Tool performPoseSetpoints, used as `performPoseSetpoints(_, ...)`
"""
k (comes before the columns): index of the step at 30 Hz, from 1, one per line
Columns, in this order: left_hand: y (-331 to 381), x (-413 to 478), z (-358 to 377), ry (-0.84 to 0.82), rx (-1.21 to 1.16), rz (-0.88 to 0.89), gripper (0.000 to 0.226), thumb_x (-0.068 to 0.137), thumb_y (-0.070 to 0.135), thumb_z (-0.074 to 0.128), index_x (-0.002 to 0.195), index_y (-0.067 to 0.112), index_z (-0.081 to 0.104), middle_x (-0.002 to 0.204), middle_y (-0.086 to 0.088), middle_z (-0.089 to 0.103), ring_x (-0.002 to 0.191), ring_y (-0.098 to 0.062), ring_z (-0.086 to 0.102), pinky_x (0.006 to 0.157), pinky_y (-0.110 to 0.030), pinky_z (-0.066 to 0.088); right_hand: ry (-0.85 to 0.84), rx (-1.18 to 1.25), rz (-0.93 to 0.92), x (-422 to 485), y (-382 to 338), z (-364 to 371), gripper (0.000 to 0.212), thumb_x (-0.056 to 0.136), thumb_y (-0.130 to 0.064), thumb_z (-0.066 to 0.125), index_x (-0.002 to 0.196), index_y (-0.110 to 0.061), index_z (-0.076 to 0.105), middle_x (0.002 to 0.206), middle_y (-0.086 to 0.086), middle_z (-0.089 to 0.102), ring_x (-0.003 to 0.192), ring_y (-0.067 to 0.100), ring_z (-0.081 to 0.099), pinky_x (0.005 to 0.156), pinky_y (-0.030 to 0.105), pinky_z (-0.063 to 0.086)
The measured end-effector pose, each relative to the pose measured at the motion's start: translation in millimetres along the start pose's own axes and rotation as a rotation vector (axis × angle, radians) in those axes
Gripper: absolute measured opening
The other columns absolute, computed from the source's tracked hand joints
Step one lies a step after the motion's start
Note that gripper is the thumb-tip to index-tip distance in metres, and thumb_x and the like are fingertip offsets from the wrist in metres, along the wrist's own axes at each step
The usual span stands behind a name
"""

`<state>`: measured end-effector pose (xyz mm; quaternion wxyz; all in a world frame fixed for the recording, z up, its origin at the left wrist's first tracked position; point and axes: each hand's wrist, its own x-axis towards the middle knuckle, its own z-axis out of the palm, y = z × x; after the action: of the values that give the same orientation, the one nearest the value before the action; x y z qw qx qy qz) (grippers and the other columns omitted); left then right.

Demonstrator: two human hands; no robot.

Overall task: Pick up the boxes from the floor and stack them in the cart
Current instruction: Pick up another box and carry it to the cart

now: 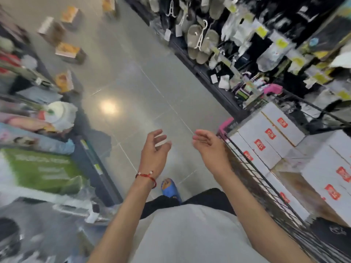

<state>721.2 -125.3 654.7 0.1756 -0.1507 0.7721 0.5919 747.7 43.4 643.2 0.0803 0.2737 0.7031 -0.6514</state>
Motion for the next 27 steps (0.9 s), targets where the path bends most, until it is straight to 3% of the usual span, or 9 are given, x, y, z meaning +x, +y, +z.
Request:
performPoseSetpoints(3, 1, 31, -44, 0.059, -0.023, -0.009, 0.034, 0.097, 0.015, 0.061, 0.127, 0.027, 0.051, 0.123, 0.002, 0.063, 0.093, -0.003, 0.061, 0.079, -0.021, 0.047, -0.066, -0.025, -0.035, 23, -22, 51, 0.032, 0.096, -0.005, 0.068, 0.106, -0.035, 0.064, 0.108, -0.005, 0.071, 0.101, 0.009, 0.067, 0.091, 0.021, 0.05)
performPoseSetpoints(7, 7, 73, -89, 0.148, -0.07, -0.067, 0.032, 0.097, 0.017, 0.061, 0.126, 0.028, 0.053, 0.122, 0.005, 0.065, 0.093, -0.002, 0.063, 0.076, -0.02, 0.048, -0.133, -0.018, -0.015, 58, -48, 100, 0.028, 0.096, -0.006, 0.068, 0.11, -0.03, 0.066, 0.111, -0.001, 0.072, 0.099, 0.006, 0.068, 0.089, 0.021, 0.053)
performPoseSetpoints(14, 27, 170, -135, 0.223, -0.108, -0.153, 0.029, 0.098, 0.02, 0.059, 0.125, 0.029, 0.055, 0.123, 0.005, 0.065, 0.109, -0.018, 0.064, 0.088, -0.031, 0.05, -0.231, -0.099, -0.008, 164, -98, 166, 0.027, 0.098, -0.009, 0.066, 0.12, -0.025, 0.067, 0.115, -0.004, 0.072, 0.105, 0.002, 0.068, 0.095, 0.023, 0.053)
performPoseSetpoints(23, 108, 304, -188, 0.387, -0.215, -0.199, 0.024, 0.099, 0.021, 0.058, 0.122, 0.028, 0.057, 0.121, -0.001, 0.066, 0.11, -0.019, 0.065, 0.093, -0.035, 0.05, -0.449, -0.215, -0.045, 308, -197, 263, 0.027, 0.098, -0.011, 0.063, 0.122, -0.024, 0.067, 0.115, -0.005, 0.072, 0.103, 0.002, 0.067, 0.076, 0.01, 0.052)
performPoseSetpoints(27, 134, 358, -218, 0.463, -0.289, -0.209, 0.023, 0.1, 0.017, 0.055, 0.122, 0.023, 0.057, 0.119, -0.004, 0.067, 0.107, -0.02, 0.066, 0.097, -0.037, 0.048, -0.507, -0.242, -0.058, 360, -240, 308, 0.025, 0.098, -0.01, 0.063, 0.117, -0.027, 0.067, 0.111, -0.006, 0.073, 0.098, -0.001, 0.067, 0.075, 0.008, 0.051)
